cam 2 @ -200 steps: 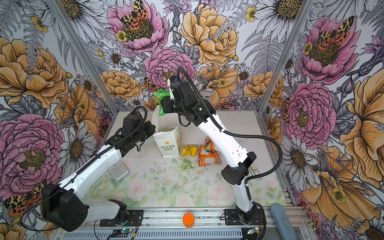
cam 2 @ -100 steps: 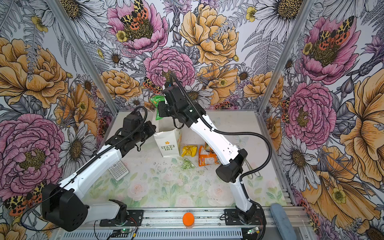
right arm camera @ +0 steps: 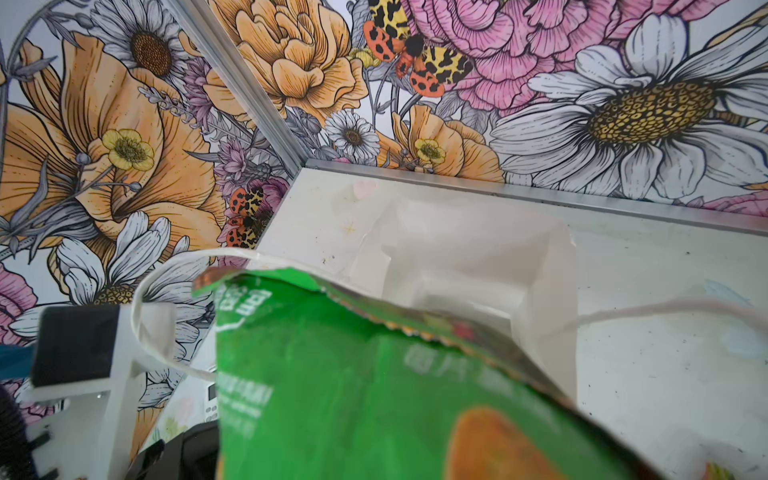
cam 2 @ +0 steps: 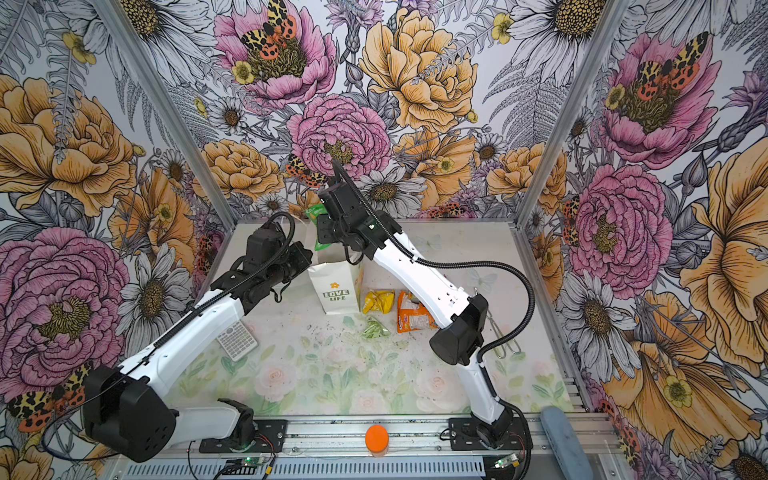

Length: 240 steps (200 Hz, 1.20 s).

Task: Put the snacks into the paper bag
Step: 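Lower the green chip bag into the bag held open by the left gripper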

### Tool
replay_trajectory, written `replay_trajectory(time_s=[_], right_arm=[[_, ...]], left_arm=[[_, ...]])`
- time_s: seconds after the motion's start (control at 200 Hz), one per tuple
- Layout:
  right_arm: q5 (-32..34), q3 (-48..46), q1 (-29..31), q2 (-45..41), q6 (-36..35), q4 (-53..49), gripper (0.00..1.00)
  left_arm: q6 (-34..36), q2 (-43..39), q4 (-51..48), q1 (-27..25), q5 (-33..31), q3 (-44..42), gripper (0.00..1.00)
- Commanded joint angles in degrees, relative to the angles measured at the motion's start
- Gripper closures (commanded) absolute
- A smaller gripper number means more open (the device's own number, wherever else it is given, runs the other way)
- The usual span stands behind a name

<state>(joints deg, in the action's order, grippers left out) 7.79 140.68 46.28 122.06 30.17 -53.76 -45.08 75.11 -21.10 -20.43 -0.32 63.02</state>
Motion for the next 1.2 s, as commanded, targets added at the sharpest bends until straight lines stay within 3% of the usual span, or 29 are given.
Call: replay_trajectory(time_s=[0.0,0.806,1.196], right_arm=[[2.5,-1.5,0.7,0.6,0.4,1.0,0.57],[8.6,-4.5,1.1,0.6,-1.1,0.6,0.53],[7.3,-4.6,1.3,1.3,-0.5,-0.1,0.51]], left_arm=[[0.1,1.2,-1.0,0.6,0.9,-1.4,1.0],[-0.1,1.4,-1.0,0.6,1.0,-0.8,1.0],[-0.2,1.8,-1.0,0.6,1.1,-0.7,1.0]])
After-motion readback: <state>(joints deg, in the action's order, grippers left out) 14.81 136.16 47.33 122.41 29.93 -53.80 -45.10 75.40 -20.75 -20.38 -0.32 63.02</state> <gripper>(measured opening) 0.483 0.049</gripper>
